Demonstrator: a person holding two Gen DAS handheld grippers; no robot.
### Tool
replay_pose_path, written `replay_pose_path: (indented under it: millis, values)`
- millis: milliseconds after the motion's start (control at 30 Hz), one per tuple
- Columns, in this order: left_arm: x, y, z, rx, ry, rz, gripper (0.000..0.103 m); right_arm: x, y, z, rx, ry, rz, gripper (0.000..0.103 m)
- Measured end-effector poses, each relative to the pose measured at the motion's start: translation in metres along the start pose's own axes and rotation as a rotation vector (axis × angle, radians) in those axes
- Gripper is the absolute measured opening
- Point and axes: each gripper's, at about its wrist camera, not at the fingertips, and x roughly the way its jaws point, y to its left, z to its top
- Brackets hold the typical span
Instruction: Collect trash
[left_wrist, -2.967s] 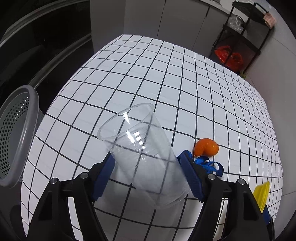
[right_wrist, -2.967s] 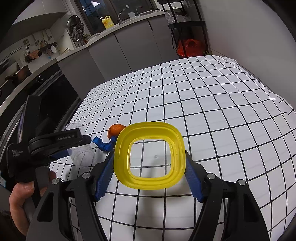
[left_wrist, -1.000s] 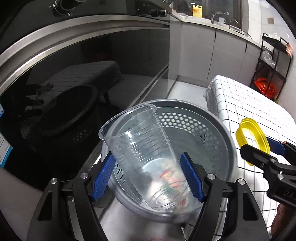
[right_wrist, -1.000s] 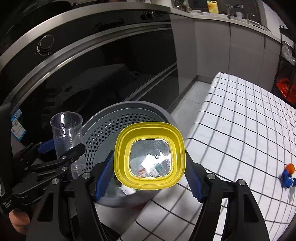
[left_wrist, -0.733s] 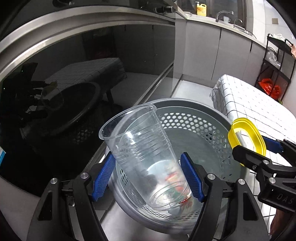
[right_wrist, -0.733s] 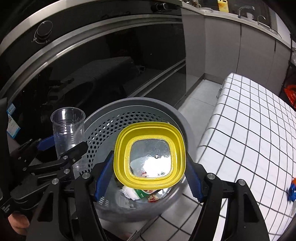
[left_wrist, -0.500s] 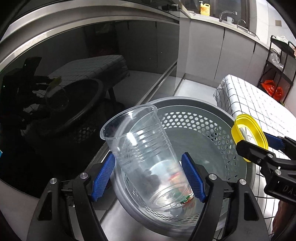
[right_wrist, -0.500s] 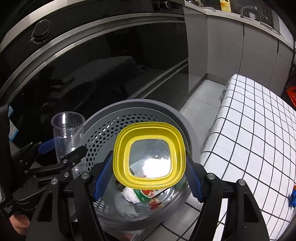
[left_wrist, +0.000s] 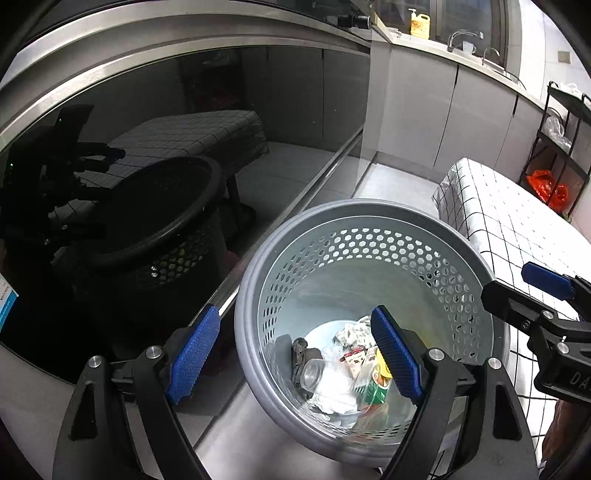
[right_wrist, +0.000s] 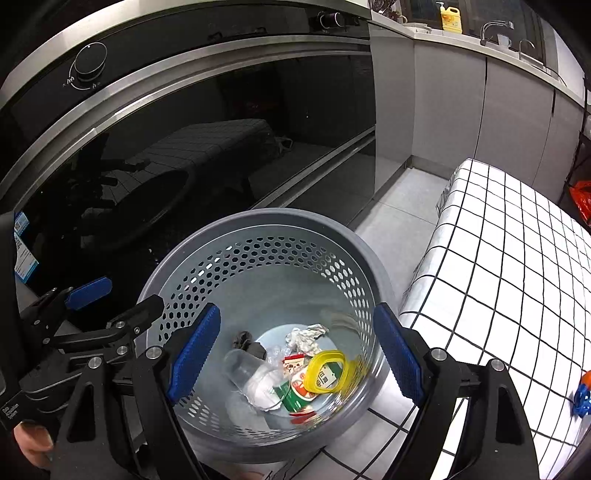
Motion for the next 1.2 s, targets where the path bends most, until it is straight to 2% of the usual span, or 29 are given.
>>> replay_pose_path:
  millis: [367, 733, 1000, 1200]
  values:
    - [-0.015, -0.009, 0.0, 0.009, -0.014, -0.013, 0.082, -0.015, -0.002, -0.011, 0.017, -0.008, -0.007, 0.081]
    - [-0.045, -0.02, -0.01, 0.022, -0.034, -0.041, 0.085, -0.055, -0.012, -0.036, 0.063, -0.029, -0.041, 0.081]
    - [-0.067, -0.045, -0.026, 0.062, -0.035, -0.086, 0.087, -0.091, -0.037, -0.066, 0.141, -0.051, -0.086, 0.081]
    - [-0.081, -0.076, -0.038, 0.105, -0.034, -0.137, 0.087, -0.118, -0.073, -0.095, 0.211, -0.063, -0.15, 0.081]
